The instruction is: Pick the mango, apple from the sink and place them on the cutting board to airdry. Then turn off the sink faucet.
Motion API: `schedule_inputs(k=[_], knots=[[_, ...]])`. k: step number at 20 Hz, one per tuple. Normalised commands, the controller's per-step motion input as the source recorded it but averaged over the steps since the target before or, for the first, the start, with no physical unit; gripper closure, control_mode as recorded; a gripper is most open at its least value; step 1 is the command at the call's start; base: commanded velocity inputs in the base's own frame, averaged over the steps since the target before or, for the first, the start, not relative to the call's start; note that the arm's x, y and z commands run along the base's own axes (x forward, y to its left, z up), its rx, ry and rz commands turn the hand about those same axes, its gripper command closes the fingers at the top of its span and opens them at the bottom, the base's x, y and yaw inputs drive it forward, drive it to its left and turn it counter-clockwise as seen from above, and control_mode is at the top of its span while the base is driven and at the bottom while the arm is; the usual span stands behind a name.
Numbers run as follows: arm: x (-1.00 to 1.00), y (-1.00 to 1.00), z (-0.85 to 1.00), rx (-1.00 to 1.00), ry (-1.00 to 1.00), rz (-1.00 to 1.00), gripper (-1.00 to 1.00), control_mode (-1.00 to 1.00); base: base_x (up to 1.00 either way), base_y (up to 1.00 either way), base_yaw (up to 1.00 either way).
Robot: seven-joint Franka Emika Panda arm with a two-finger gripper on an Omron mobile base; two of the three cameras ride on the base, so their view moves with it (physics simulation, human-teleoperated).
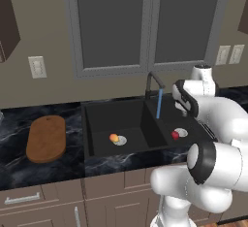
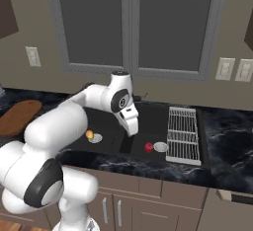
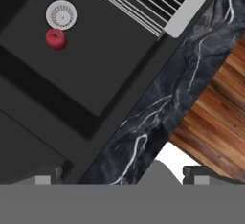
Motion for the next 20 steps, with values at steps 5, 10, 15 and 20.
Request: schedule_inputs(k=[5, 10, 15, 20], knots=[[0.16, 0.0, -0.27, 0.0, 0.0, 0.0, -1.0, -1.0, 0.0, 0.0, 0.0], [0.05, -0.13, -0.2, 0.02, 0.0, 0.0, -1.0, -1.0, 0.0, 0.0, 0.0], [0.07, -0.2, -0.2, 0.09, 0.0, -0.02, -1.0, -1.0, 0.0, 0.0, 0.0], [0.14, -0.09, -0.2, 0.07, 0.0, -0.04, -1.0, -1.0, 0.0, 0.0, 0.0]])
